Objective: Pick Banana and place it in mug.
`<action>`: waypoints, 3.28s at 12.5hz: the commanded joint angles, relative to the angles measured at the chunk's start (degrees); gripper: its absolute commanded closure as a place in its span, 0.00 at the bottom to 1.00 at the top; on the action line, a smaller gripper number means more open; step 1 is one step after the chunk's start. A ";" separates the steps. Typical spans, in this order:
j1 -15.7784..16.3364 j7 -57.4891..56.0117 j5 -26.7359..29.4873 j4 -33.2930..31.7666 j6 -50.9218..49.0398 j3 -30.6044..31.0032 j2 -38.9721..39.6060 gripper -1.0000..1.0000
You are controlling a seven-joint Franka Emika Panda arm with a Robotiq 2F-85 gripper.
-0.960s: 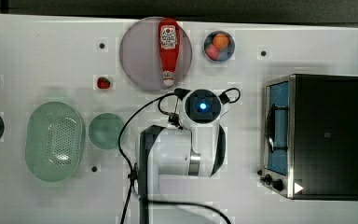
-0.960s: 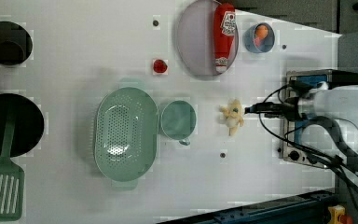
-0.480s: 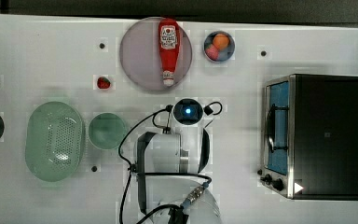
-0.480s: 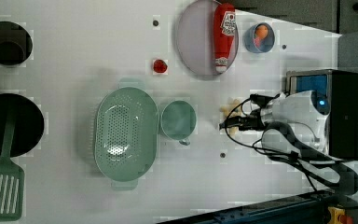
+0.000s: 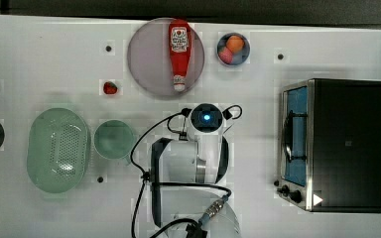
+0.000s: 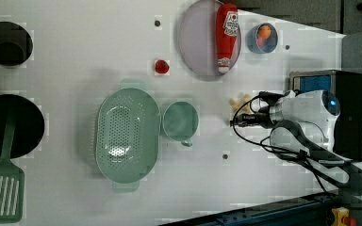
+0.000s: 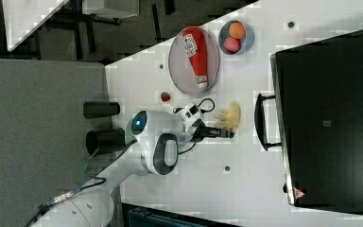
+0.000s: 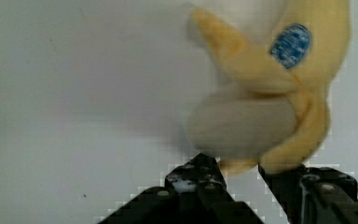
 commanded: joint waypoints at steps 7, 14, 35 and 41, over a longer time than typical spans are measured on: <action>0.51 -0.66 0.90 3.96 -13.63 0.60 -22.84 0.65; 1.64 10.89 0.89 14.81 -35.30 8.32 -32.80 0.65; 3.28 45.66 2.44 2.44 -10.11 26.93 -17.85 0.28; 2.51 46.94 2.45 5.26 -10.10 24.73 -21.08 0.00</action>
